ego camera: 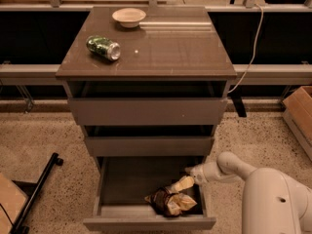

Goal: Place brown chip bag into bottom drawer

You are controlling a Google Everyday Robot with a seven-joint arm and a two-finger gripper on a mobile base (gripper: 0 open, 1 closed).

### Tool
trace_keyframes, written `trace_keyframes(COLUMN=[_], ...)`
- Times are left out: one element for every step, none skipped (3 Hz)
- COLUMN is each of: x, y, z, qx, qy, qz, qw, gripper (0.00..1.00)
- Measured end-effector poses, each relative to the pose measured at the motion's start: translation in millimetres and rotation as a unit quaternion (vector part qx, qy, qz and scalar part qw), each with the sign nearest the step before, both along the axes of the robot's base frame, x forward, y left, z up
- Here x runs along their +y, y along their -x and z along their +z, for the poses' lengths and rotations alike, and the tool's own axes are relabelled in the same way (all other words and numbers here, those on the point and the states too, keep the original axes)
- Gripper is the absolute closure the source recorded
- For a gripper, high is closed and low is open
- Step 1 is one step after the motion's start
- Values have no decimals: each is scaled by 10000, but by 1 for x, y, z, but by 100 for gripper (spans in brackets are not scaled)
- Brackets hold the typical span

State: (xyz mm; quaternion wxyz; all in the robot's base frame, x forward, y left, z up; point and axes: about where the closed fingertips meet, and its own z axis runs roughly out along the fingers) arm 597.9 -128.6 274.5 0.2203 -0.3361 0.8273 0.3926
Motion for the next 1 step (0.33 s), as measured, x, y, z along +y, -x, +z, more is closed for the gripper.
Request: trace_keyframes(x=[0], y=[0], z=[0], qx=[0], qy=[0], qz=[0], qw=[10000], gripper=[0])
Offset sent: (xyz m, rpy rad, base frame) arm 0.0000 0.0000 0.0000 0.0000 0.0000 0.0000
